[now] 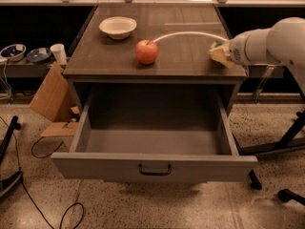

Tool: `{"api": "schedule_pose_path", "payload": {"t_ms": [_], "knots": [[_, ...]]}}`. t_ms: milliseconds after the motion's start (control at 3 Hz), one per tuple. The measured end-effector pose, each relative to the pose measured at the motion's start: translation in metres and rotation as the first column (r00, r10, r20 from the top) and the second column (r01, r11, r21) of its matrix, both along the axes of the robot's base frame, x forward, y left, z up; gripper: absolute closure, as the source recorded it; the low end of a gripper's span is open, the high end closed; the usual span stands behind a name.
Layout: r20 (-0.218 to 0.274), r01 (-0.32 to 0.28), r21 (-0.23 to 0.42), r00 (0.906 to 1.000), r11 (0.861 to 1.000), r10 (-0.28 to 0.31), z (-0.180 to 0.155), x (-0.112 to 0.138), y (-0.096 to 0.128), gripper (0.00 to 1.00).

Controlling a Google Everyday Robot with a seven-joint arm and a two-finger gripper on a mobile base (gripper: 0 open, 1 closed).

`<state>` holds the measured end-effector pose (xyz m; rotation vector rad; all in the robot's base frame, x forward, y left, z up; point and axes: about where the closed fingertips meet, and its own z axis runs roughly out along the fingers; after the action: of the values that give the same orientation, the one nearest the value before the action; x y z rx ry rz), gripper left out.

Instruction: Place sponge into top drawer

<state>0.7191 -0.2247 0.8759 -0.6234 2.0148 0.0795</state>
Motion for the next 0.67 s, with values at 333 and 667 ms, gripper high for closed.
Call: {"api": "schedule_pose_path", "payload": {"t_ms": [333, 667], "knots": [[0.031, -0.008, -0.024, 0.9995, 1.0, 0.009, 0.021, -0.042, 0.009, 1.0], [0.064, -0.034, -0.065, 0.9972, 0.997, 0.038, 0.039, -0.074, 0.028, 1.0]]}}
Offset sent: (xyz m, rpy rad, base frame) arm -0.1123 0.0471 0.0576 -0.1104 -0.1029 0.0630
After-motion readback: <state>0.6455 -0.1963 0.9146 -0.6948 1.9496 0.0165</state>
